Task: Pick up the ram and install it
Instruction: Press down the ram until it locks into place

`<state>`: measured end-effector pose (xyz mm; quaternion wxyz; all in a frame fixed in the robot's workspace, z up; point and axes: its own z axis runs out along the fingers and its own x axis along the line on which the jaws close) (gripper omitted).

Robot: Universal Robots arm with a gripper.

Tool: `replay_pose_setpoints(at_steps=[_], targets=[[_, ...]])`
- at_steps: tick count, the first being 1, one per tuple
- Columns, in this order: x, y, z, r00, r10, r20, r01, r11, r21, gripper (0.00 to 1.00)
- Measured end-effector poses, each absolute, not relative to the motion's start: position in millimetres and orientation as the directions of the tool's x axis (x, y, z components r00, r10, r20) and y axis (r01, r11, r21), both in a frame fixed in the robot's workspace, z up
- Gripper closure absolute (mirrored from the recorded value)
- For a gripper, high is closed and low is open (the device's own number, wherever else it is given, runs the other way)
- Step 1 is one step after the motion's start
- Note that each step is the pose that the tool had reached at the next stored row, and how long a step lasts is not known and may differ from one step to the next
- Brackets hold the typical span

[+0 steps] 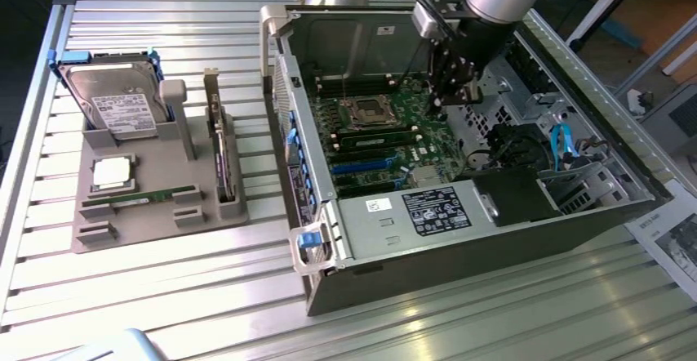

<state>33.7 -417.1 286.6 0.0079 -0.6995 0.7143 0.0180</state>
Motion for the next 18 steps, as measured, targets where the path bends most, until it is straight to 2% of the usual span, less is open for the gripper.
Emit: replay_pose_setpoints(at_steps=[18], targets=[[30.0, -417.1, 254.2, -0.021, -0.999, -0.037, -1.000, 0.021, 0.015, 0.90]])
